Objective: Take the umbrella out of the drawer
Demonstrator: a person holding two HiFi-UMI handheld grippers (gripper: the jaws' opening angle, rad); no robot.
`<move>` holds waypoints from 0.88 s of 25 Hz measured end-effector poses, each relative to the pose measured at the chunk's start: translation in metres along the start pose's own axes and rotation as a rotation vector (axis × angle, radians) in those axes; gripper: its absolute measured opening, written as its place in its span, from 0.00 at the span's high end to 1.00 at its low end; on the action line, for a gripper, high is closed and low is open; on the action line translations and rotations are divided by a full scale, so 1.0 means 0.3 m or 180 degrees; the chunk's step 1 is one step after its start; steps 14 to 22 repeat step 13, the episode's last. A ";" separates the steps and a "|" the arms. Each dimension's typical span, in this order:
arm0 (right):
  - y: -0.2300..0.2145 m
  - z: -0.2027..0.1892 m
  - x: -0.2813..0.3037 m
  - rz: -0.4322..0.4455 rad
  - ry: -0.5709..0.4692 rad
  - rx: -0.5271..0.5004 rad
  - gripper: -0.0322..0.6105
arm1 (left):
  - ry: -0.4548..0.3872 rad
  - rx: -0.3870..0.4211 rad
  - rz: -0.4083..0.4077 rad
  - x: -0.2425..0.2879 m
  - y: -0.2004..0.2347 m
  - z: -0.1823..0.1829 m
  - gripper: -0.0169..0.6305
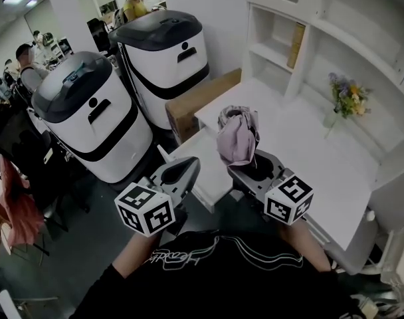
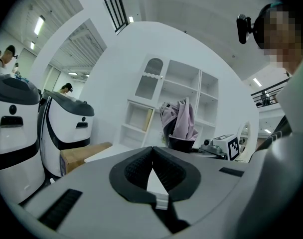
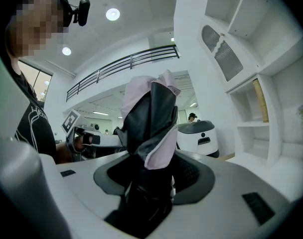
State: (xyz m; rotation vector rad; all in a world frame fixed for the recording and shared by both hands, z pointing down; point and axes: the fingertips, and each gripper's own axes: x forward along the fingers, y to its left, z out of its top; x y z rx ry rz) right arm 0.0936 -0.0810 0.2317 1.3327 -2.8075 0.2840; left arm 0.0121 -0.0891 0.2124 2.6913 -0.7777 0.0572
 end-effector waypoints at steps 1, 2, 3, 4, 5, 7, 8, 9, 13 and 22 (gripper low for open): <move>0.004 0.004 -0.001 0.0007 -0.0011 -0.0004 0.60 | -0.0001 0.0006 -0.0004 -0.002 -0.002 0.002 0.94; 0.007 0.008 -0.002 0.0010 -0.0016 -0.0008 0.61 | 0.0001 0.0014 -0.0009 -0.003 -0.005 0.003 0.94; 0.009 0.010 -0.003 0.0008 -0.0015 -0.0015 0.60 | 0.0004 0.0022 -0.0015 -0.003 -0.009 0.005 0.94; 0.009 0.010 -0.004 0.0004 -0.0012 -0.0024 0.60 | 0.0003 0.0028 -0.0018 -0.002 -0.013 0.007 0.94; 0.008 0.010 -0.005 0.0003 -0.0009 -0.0031 0.60 | 0.0001 0.0030 -0.0017 -0.001 -0.016 0.007 0.94; 0.013 0.008 -0.005 0.0012 0.0001 -0.0035 0.60 | -0.0004 0.0019 -0.0008 -0.004 -0.019 0.006 0.94; 0.020 0.007 -0.003 0.0018 0.0005 -0.0039 0.61 | -0.0005 0.0013 -0.0004 -0.010 -0.019 0.004 0.94; 0.029 0.005 -0.001 0.0022 0.0009 -0.0042 0.60 | -0.0004 0.0010 -0.0001 -0.017 -0.019 0.003 0.94; 0.063 -0.001 0.006 0.0021 0.0014 -0.0035 0.60 | 0.0001 0.0016 -0.0013 -0.046 -0.021 0.001 0.94; 0.063 -0.001 0.006 0.0021 0.0014 -0.0035 0.60 | 0.0001 0.0016 -0.0013 -0.046 -0.021 0.001 0.94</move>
